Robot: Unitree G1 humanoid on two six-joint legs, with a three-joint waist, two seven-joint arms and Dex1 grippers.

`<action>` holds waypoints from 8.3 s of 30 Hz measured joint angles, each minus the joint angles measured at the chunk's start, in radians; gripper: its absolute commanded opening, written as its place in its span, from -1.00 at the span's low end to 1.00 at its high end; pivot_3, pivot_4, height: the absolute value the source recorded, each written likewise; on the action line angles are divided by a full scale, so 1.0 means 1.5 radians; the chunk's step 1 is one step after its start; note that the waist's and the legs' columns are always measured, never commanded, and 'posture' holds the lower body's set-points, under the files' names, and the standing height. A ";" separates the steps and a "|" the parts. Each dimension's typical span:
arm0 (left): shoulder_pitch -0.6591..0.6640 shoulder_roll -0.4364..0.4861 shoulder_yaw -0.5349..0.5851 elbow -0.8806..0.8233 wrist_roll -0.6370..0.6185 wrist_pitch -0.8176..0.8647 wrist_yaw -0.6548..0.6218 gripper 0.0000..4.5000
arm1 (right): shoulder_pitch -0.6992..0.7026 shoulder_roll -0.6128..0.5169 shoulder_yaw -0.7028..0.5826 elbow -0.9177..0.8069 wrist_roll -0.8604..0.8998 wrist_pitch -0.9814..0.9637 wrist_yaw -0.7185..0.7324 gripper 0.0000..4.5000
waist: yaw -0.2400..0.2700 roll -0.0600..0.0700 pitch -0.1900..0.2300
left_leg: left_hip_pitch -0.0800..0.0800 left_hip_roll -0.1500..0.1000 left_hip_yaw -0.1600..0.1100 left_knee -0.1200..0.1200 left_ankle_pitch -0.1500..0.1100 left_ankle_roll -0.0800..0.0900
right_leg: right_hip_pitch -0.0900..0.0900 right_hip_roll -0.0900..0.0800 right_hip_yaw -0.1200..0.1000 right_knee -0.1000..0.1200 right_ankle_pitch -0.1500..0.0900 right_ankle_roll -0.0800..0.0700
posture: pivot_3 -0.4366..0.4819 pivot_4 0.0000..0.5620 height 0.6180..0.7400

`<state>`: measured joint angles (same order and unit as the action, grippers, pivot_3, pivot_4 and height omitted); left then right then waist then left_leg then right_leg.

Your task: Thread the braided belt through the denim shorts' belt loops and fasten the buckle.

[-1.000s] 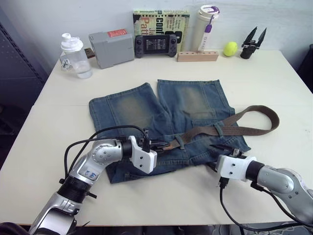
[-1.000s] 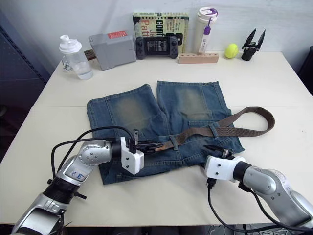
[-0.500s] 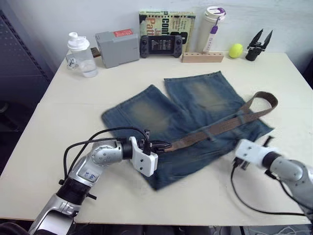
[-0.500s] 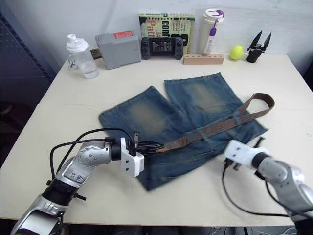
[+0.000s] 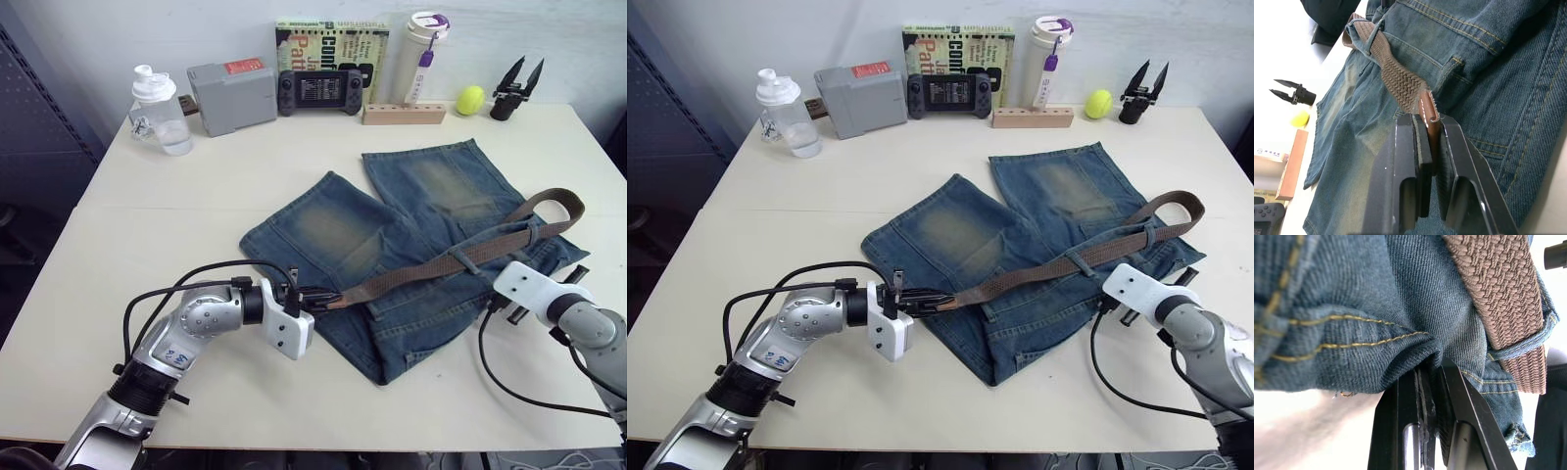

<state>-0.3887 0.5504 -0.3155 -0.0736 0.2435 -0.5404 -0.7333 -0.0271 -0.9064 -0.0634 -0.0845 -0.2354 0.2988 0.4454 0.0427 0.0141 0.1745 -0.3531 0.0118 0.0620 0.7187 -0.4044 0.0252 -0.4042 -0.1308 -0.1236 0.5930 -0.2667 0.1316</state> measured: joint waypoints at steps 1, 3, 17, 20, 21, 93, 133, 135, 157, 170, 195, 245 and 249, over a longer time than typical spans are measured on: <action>0.000 0.000 0.000 0.000 0.000 -0.001 0.000 -1.00 | 0.005 0.006 -0.007 -0.014 0.006 0.014 0.006 -0.45 | 0.000 0.000 0.000 | 0.000 0.000 0.000 0.000 0.000 0.000 | 0.000 0.000 0.000 0.000 0.000 0.000 | -0.05 -0.47 0.76; 0.000 0.001 0.000 0.000 0.000 -0.004 0.001 -1.00 | 0.014 0.010 -0.032 -0.045 0.026 0.048 0.028 -0.03 | -0.002 0.000 0.000 | 0.000 0.000 0.000 0.000 0.000 0.000 | 0.000 0.000 0.000 0.000 0.000 0.000 | -0.05 -0.47 0.76; 0.008 0.011 0.030 0.003 0.015 -0.071 0.068 -1.00 | -0.024 0.066 -0.289 -0.362 0.665 0.478 0.200 0.98 | -0.009 0.001 0.001 | 0.000 0.000 -0.008 0.000 0.000 0.000 | 0.000 -0.001 -0.001 0.000 0.000 -0.001 | -0.05 -0.47 0.76; 0.008 0.011 0.032 0.006 0.031 -0.094 0.087 -1.00 | -0.032 0.135 -0.288 -0.358 0.893 0.622 0.056 0.98 | -0.007 0.001 0.001 | -0.001 0.000 -0.009 0.001 0.000 0.000 | 0.000 -0.003 -0.001 0.001 0.000 0.000 | -0.05 -0.47 0.76; 0.008 0.011 0.033 0.006 0.036 -0.101 0.092 -1.00 | -0.017 0.144 -0.283 -0.349 0.969 0.637 0.002 0.98 | -0.005 0.001 0.001 | -0.001 0.000 -0.009 0.001 0.000 0.000 | 0.000 -0.003 -0.002 0.001 0.000 0.000 | -0.05 -0.47 0.76; 0.224 0.054 0.090 -0.236 -0.262 0.317 -0.018 0.67 | -0.017 0.255 -0.118 -0.171 1.365 0.255 -0.525 -1.00 | -0.012 0.002 0.001 | -0.001 0.002 0.000 -0.001 0.000 0.001 | -0.005 -0.002 0.003 0.002 0.000 -0.001 | -0.05 -0.47 0.76; 0.217 0.030 0.093 -0.235 -0.240 0.329 -0.018 0.67 | -0.038 0.258 -0.031 -0.247 1.109 0.363 -0.430 -1.00 | -0.012 0.002 0.001 | -0.001 0.002 0.001 -0.002 0.000 0.001 | -0.005 -0.001 0.003 0.001 0.000 -0.001 | -0.05 -0.47 0.76; 0.216 0.028 0.091 -0.230 -0.233 0.320 -0.019 0.67 | -0.035 0.274 -0.029 -0.237 1.117 0.368 -0.450 -1.00 | -0.012 0.002 0.001 | -0.001 0.001 0.001 -0.002 0.000 0.001 | -0.005 -0.001 0.003 0.001 0.000 -0.001 | -0.05 -0.47 0.76; 0.077 -0.038 -0.004 0.050 0.042 -0.054 0.098 0.67 | -0.021 0.354 -0.033 -0.217 1.172 0.367 -0.535 -1.00 | -0.013 0.002 -0.002 | -0.001 0.002 0.002 -0.002 0.000 0.001 | -0.005 -0.001 0.002 0.002 -0.001 -0.002 | -0.05 -0.47 0.76; 0.067 -0.041 -0.013 0.063 0.053 -0.083 0.110 -0.97 | -0.021 0.362 -0.028 -0.222 1.172 0.367 -0.540 -1.00 | -0.014 0.002 -0.002 | -0.001 0.002 0.002 -0.002 0.000 0.000 | -0.005 -0.001 0.002 0.002 -0.001 -0.002 | -0.05 -0.47 0.76; 0.060 -0.036 -0.015 0.079 0.064 -0.103 0.114 -1.00 | 0.066 0.011 -0.175 -0.322 1.094 0.387 -0.191 0.97 | -0.011 0.002 -0.001 | -0.001 0.002 0.001 -0.002 -0.001 0.002 | -0.005 -0.002 0.003 0.001 0.000 -0.001 | -0.05 -0.47 0.76; 0.156 0.478 0.151 0.699 0.061 -0.526 0.322 0.89 | 0.024 0.168 -0.033 -0.298 0.640 0.472 -0.104 -0.57 | -0.045 -0.003 -0.016 | 0.027 0.012 0.011 -0.017 -0.008 -0.005 | 0.005 -0.004 -0.010 0.010 -0.009 -0.015 | -0.05 -0.47 0.76; 0.197 0.458 0.089 0.415 -0.221 -0.357 0.168 1.00 | 0.006 0.172 -0.015 -0.291 0.627 0.470 -0.093 0.06 | -0.044 -0.007 -0.014 | 0.023 0.012 0.007 -0.013 -0.008 -0.006 | 0.004 -0.010 -0.010 0.012 -0.009 -0.016 | -0.05 -0.47 0.76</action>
<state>-0.0926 1.2370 -0.1814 0.5484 -0.0881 -1.0756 -0.4809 -0.0178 -0.6480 -0.0862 -0.5216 0.7053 1.0034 0.3066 -0.0229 0.0043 0.1530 -0.3182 0.0305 0.0721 0.6987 -0.4164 0.0167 -0.3983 -0.1464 -0.1379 0.6103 -0.2806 0.1081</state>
